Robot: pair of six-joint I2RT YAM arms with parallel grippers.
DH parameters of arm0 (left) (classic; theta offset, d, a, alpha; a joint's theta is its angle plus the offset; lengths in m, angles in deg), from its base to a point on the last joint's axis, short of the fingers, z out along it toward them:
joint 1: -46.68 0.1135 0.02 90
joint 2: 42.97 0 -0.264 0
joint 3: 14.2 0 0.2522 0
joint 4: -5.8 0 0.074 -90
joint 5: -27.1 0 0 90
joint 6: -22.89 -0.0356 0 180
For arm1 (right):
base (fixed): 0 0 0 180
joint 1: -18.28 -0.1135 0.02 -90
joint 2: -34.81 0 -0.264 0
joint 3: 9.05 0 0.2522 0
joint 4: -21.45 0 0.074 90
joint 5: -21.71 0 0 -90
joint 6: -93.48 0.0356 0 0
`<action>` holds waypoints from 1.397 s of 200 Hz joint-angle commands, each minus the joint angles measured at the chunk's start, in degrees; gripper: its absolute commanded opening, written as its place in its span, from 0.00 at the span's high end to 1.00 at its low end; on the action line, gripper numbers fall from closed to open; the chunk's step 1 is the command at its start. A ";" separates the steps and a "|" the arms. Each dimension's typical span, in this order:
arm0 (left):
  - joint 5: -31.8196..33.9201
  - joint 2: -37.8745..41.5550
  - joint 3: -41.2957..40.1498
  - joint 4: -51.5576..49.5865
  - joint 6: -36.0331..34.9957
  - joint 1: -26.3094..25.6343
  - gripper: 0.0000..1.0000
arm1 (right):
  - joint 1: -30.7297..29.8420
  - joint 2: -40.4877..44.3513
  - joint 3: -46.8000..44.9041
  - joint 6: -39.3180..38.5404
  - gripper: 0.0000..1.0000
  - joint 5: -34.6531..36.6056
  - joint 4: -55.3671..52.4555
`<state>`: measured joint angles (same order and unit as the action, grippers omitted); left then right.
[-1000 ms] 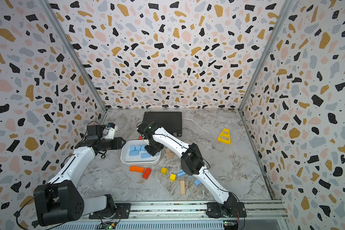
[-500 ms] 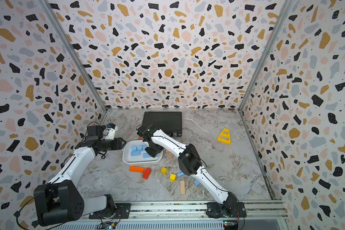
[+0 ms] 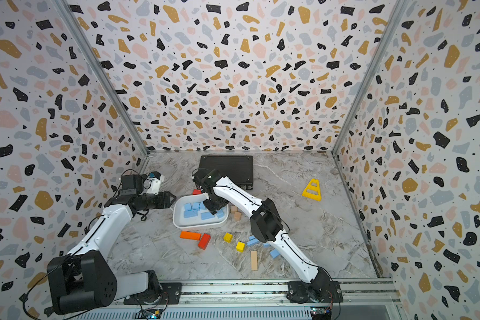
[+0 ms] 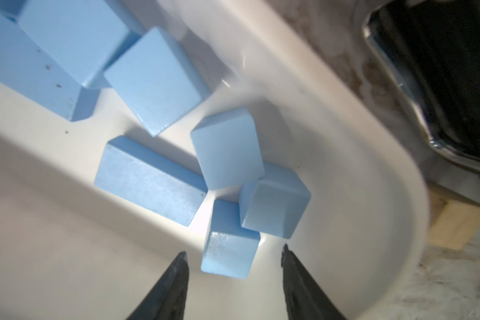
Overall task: Pick out the blue building blocks
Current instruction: Place the building block in the storage box, then pick up the building block from the center of the board.
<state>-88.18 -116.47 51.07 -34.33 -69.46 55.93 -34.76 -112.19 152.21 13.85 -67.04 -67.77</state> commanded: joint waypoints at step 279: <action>3.43 -11.63 17.75 -18.67 -13.90 -44.54 0.52 | 25.51 81.61 -98.16 23.99 0.43 -11.48 40.73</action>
<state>-88.93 -125.15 66.11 -48.62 -82.99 17.77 -12.49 -35.80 57.33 35.16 -75.21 -31.58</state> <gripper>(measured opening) 0.488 0.567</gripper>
